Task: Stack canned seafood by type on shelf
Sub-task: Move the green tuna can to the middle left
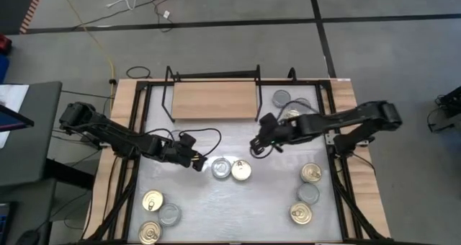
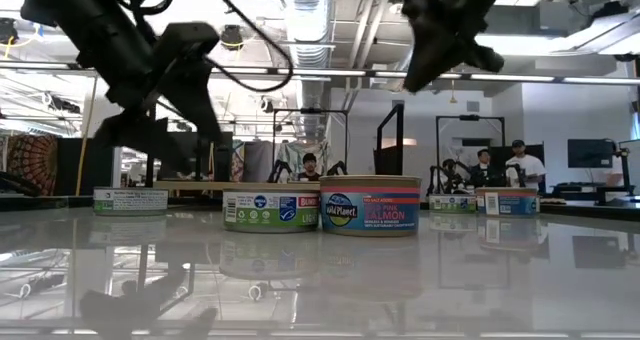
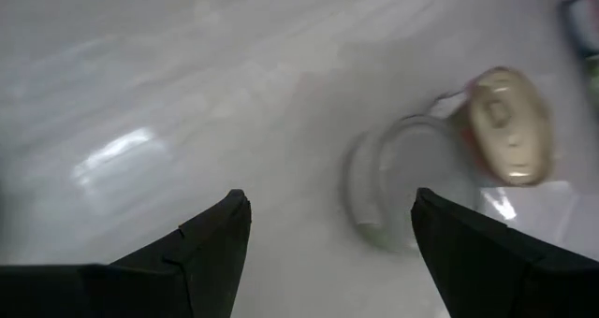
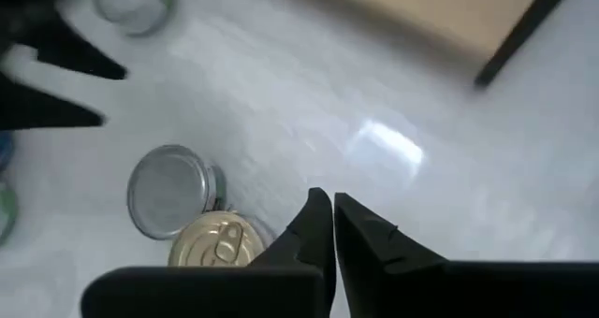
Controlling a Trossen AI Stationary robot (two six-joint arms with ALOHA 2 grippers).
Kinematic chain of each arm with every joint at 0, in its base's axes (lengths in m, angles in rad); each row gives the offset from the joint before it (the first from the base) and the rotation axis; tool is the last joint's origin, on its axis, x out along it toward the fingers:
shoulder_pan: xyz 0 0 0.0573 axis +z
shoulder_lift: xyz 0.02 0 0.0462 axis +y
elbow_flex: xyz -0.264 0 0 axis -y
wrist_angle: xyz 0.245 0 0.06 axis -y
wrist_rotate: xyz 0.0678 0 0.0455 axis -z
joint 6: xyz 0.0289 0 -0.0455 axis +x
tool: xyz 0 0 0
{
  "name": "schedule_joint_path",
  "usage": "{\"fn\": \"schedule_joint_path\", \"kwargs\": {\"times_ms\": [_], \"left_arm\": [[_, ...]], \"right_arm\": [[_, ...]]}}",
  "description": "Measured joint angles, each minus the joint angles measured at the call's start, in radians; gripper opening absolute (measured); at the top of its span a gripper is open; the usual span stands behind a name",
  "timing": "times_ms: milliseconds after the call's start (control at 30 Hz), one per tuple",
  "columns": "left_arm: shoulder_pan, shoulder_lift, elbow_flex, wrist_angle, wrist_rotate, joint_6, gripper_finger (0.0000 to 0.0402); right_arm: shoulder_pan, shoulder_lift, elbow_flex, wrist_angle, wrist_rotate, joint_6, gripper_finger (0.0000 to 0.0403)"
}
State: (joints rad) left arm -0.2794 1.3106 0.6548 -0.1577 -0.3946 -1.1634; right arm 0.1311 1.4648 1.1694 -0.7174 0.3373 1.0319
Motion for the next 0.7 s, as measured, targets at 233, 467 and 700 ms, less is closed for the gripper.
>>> {"fn": "schedule_joint_path", "kwargs": {"times_ms": [233, 467, 700], "left_arm": [[0.056, 0.0, 0.003, 0.13, 0.089, 0.089, 0.0281], [0.158, 0.0, 0.05, 0.119, 0.173, 0.22, 0.0281], [0.239, 0.0, 0.064, 0.114, 0.244, 0.293, 0.0281]], "right_arm": [[0.067, 0.114, 0.0, -0.011, -0.052, 0.183, 0.0038], [0.157, 0.176, 0.0, -0.061, -0.025, 0.354, 0.0047], [0.245, 0.172, -0.002, -0.16, 0.026, 0.535, 0.0048]]}}
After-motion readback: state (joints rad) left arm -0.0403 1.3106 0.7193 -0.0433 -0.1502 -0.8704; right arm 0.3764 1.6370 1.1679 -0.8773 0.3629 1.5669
